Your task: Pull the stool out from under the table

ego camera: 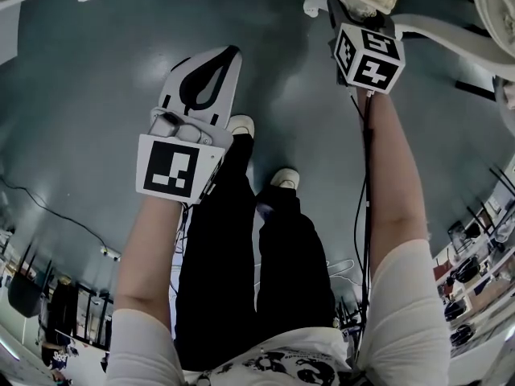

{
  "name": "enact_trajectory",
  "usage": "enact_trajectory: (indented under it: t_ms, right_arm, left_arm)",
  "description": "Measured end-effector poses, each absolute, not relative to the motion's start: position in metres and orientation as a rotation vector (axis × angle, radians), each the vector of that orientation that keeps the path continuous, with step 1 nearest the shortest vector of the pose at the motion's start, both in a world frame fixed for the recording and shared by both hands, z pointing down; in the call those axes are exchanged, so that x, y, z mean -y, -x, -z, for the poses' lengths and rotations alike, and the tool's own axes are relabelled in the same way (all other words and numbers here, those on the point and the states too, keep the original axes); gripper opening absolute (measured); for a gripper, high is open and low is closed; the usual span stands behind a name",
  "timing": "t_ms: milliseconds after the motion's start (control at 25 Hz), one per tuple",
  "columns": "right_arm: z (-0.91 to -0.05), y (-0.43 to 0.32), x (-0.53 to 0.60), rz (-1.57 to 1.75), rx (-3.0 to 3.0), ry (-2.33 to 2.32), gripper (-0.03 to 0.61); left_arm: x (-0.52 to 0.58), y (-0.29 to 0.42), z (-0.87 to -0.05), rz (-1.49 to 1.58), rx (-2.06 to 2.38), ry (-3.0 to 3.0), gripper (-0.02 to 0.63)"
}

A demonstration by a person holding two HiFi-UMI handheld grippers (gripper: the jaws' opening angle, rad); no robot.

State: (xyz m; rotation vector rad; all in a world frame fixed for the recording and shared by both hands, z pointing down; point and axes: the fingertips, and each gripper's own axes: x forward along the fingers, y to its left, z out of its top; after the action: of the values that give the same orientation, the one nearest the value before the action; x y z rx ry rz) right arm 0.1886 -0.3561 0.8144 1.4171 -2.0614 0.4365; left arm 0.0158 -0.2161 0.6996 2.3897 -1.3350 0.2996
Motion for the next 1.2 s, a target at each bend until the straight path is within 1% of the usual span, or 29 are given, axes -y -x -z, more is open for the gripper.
enact_trajectory:
  t_ms: [280,680,880,1200]
  right_arm:
    - [-0.817,-0.188,0.342,-0.469,2.032,-1.41,0.26]
    - [-0.82,-0.183,0.272,-0.478,2.026,-1.301,0.259]
    - [-0.82,-0.179,0.231,-0.479,2.006,-1.26,0.259]
    - [-0.824,-0.177,0.187,-0.494,2.011,-1.241,0.261]
  left_arm:
    - [0.211,-0.018,-0.694,-0.276,1.298,-2.409,0.017]
    - [0.149,-0.012,-0.697,-0.383,1.259,-2.358,0.017]
    - [0.124,-0.009,-0.686,-0.326,1.285,-2.33,0.017]
    - [0.075,-0.024,-0.693,-0.366,1.274,-2.299,0.017]
